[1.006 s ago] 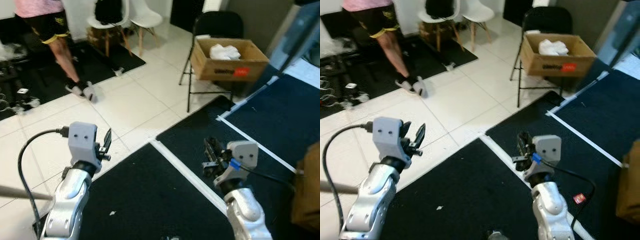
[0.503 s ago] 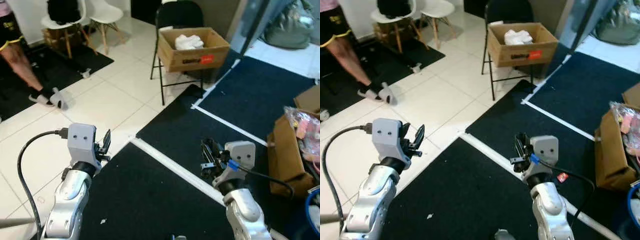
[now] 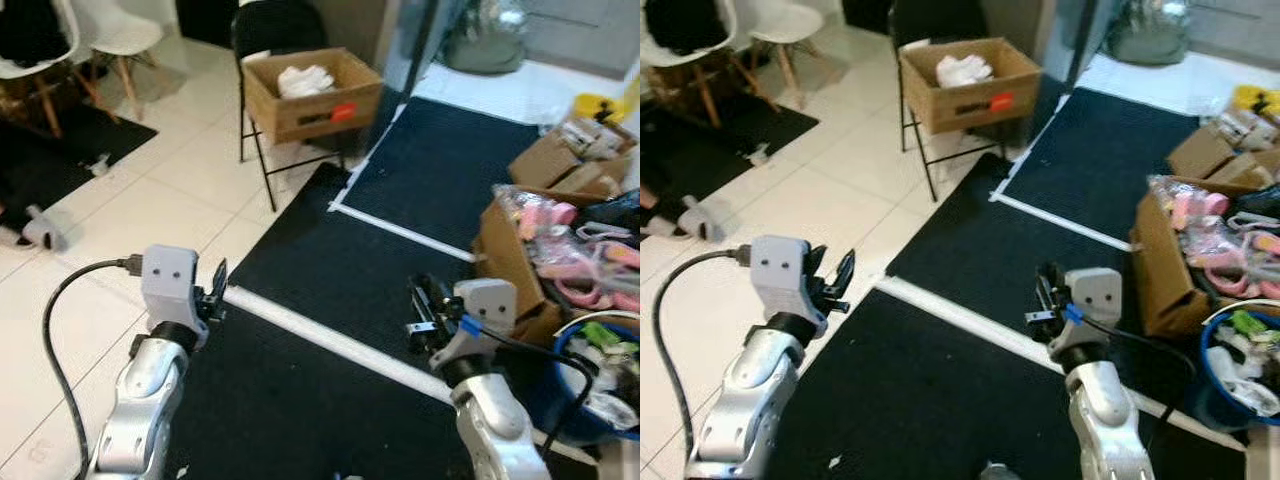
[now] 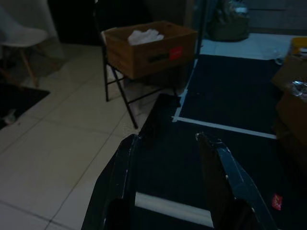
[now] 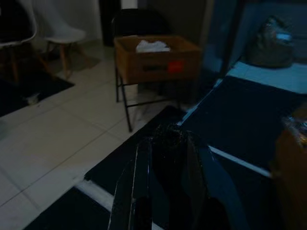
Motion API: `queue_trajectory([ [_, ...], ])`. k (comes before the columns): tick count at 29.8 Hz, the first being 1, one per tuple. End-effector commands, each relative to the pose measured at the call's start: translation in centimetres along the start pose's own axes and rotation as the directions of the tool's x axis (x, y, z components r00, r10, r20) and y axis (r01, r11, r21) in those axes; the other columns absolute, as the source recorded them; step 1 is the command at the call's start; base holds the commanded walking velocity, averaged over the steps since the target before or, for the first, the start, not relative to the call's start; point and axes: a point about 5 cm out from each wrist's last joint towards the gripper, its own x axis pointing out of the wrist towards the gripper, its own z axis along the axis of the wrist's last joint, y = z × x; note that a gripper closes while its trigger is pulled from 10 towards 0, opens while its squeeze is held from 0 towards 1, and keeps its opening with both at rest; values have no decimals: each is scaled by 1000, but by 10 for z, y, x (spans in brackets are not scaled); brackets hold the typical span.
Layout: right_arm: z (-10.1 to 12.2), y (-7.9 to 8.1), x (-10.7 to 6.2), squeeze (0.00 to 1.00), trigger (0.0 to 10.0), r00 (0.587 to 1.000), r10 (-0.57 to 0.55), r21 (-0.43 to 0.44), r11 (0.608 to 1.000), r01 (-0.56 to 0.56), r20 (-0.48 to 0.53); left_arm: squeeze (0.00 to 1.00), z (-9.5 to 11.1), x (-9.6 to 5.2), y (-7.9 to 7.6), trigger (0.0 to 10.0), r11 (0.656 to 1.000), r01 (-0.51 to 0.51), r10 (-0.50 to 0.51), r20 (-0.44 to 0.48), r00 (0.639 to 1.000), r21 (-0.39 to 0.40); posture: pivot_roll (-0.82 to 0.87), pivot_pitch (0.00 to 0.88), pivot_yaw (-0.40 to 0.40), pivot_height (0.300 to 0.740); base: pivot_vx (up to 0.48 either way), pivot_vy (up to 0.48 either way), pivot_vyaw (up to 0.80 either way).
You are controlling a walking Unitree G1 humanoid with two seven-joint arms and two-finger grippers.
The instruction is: Picking trash to rubbish bin
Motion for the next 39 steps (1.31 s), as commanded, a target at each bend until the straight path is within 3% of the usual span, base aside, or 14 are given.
queue_trajectory([
  [1,-2,0,-3,0,10000,1000,1,10,1000,-1,-13,0,-4,-2,0,10000,1000,1,-1,-17,1000,-16,-22,149,5,740,0,0,-531],
  [10,-2,0,-2,0,10000,1000,5,3,1000,-4,-16,0,-5,-3,-1,10000,1000,-4,3,-22,1000,-10,-24,150,1,740,0,0,-503],
  [33,-2,3,-2,0,10000,999,29,-21,999,-30,-22,0,-6,-6,-4,10000,1000,3,-3,-7,1000,-6,-34,126,-22,740,0,0,0],
  [39,-4,2,-1,0,10000,999,37,-22,999,-37,-27,0,-5,-7,-4,10000,1000,-2,2,-5,1000,-5,-29,121,-20,740,266,0,0],
])
